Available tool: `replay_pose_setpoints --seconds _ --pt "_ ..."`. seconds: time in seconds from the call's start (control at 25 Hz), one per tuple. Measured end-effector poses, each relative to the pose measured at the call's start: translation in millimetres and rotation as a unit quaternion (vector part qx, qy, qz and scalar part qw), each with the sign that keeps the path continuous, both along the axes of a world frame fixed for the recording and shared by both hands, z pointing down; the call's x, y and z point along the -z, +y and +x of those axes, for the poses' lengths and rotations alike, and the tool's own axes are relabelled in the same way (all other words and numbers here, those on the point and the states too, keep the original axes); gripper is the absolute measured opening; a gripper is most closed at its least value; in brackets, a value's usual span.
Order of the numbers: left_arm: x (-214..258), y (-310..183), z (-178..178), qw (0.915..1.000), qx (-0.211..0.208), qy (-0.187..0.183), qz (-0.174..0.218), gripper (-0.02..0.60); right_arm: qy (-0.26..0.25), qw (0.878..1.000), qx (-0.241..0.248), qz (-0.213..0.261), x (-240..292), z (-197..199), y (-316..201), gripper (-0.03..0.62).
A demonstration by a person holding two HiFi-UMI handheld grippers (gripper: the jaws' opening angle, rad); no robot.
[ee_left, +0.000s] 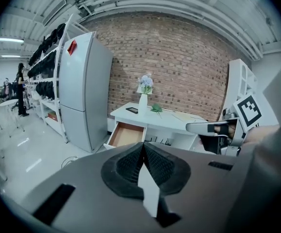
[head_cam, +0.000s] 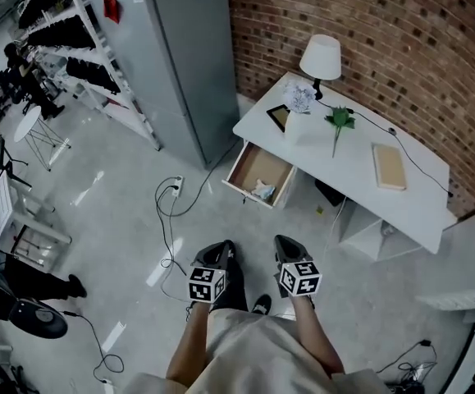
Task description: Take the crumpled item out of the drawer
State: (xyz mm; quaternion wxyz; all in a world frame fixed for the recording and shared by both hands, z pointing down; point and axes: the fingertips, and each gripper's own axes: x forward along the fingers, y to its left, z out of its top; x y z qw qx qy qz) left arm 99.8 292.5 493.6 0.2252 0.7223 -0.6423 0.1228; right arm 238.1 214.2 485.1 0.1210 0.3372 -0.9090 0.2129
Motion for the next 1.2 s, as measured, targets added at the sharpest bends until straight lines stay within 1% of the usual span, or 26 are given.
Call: replay_pose_setpoints --seconds 0.08,0.2,0.32,0.48,0.6,0.68,0.8,0.96,1.04,1.2 --pt "-9.1 -3.4 -9.4 0.9999 0.009 0.006 -0.012 0.017 -0.005 1.0 -0.005 -0.006 -1.3 1.5 -5.1 0.025" --pt "-13.6 -18.9 -20.8 0.9998 0.011 0.01 -0.015 0.017 -0.004 1.0 -0.011 -0.008 -6.7 2.5 -17.9 0.025" --pt "-15.1 -45.3 -32.3 0.9998 0.009 0.012 -0.01 0.017 0.003 1.0 -0.018 -0.005 -12.5 1.5 -38.4 0.025" --pt "-19.0 -88.6 -42.7 0.9996 0.003 0.027 -0.004 0.017 0.002 0.999 -0.033 0.007 -13.2 0.5 -72.3 0.025" --pt "-22.2 -124.1 -46.3 0.9988 -0.01 0.047 -0.013 0.017 -0.003 0.998 -0.052 0.022 -5.3 0.3 -102.0 0.025" --pt "-17.8 -152.3 -48.9 0.9983 -0.02 0.053 -0.009 0.017 -0.002 0.998 -0.062 0.024 -1.9 -1.5 -121.7 0.025" --pt "-12.6 -192.6 -55.9 0.9981 -0.043 0.045 -0.006 0.017 0.007 0.998 -0.069 0.01 -11.0 -9.0 -144.0 0.025" --pt "-13.4 -236.7 -67.2 0.997 -0.069 0.034 -0.012 0.017 0.019 0.997 -0.075 -0.01 -25.8 -23.1 -172.9 0.025" --pt "-15.8 -252.5 -72.1 0.9959 -0.084 0.03 -0.017 0.017 0.023 0.997 -0.067 -0.02 -32.1 -34.2 -185.4 0.025" --pt "-21.8 -278.2 -77.0 0.9926 -0.108 0.049 -0.026 0.017 0.018 0.998 -0.028 -0.046 -43.2 -58.5 -207.2 0.025"
